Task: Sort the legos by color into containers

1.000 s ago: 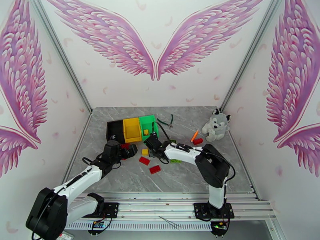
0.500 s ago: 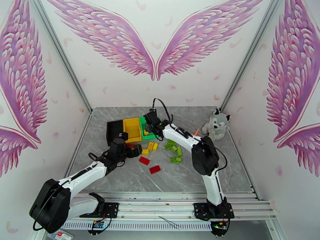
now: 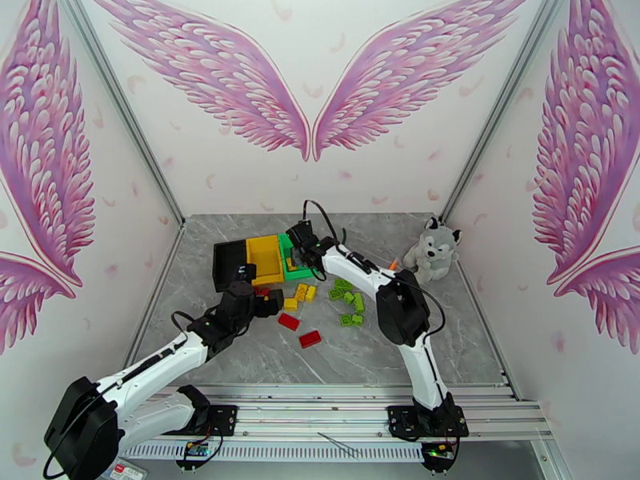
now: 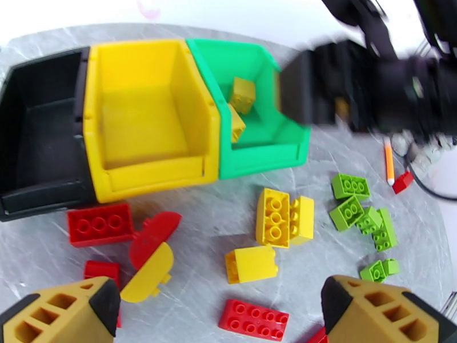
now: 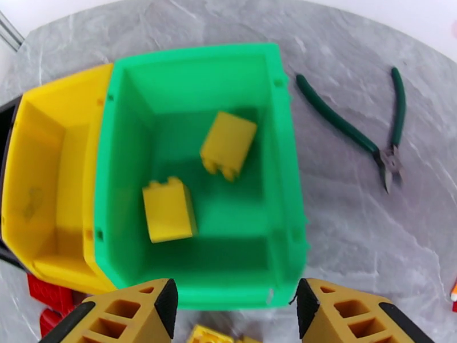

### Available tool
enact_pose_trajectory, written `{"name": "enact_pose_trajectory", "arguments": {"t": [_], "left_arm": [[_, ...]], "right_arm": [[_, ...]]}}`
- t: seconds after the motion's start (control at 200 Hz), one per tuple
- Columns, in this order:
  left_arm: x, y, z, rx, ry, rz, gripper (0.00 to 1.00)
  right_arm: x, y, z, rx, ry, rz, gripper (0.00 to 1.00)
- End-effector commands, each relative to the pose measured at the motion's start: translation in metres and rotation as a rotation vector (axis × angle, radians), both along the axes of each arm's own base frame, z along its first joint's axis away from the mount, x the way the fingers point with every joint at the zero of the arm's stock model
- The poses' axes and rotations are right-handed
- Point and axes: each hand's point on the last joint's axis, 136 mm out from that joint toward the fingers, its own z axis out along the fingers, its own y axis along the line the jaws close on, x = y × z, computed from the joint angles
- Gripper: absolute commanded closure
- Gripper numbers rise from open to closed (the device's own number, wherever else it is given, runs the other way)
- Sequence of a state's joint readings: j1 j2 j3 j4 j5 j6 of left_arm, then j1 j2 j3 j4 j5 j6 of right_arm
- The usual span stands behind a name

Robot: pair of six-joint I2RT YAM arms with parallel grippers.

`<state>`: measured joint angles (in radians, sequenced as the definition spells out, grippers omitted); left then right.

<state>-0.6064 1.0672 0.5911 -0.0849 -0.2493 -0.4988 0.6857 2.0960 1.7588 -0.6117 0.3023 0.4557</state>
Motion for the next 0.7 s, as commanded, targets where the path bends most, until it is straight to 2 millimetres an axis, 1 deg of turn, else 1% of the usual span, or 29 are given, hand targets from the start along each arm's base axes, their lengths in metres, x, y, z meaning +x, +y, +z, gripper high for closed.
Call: {"name": "enact_pose_trajectory", "arguments": {"t": [0.0, 0.02, 0.05, 0.11, 0.13, 0.245, 0.38, 0.57, 0.695], "left_arm": [[-0.004, 0.011, 0.007, 0.027, -0.014, 0.038, 0.01], [-0.004, 0.011, 0.007, 0.023, -0.014, 0.039, 0.01], [-0.005, 0.010, 0.006, 0.019, -0.011, 0.035, 0.01], [-0.005, 0.007, 0.007, 0.010, -0.009, 0.023, 0.01], [-0.005, 0.006, 0.007, 0.010, -0.005, 0.021, 0.01], [-0.004, 0.001, 0.004, 0.011, 0.001, 0.009, 0.01], [-0.003, -0.003, 0.001, 0.020, 0.013, -0.002, 0.01], [-0.002, -0.009, -0.002, 0.029, 0.022, -0.016, 0.01], [-0.002, -0.008, -0.003, 0.034, 0.022, -0.015, 0.01]], "right_arm": [[-0.022, -0.005, 0.026, 0.080, -0.045, -0.001, 0.39], [-0.026, -0.006, 0.027, 0.088, -0.048, 0.000, 0.39], [-0.034, -0.011, 0.021, 0.086, -0.035, -0.002, 0.39], [-0.045, -0.014, 0.014, 0.096, -0.031, -0.001, 0.39], [-0.050, -0.016, 0.008, 0.095, -0.021, -0.002, 0.39], [-0.060, -0.018, -0.012, 0.098, 0.014, 0.001, 0.43], [-0.063, -0.010, -0.032, 0.114, 0.055, 0.021, 0.49], [-0.060, 0.002, -0.053, 0.116, 0.089, 0.031, 0.48], [-0.057, 0.004, -0.068, 0.101, 0.109, 0.018, 0.48]]}}
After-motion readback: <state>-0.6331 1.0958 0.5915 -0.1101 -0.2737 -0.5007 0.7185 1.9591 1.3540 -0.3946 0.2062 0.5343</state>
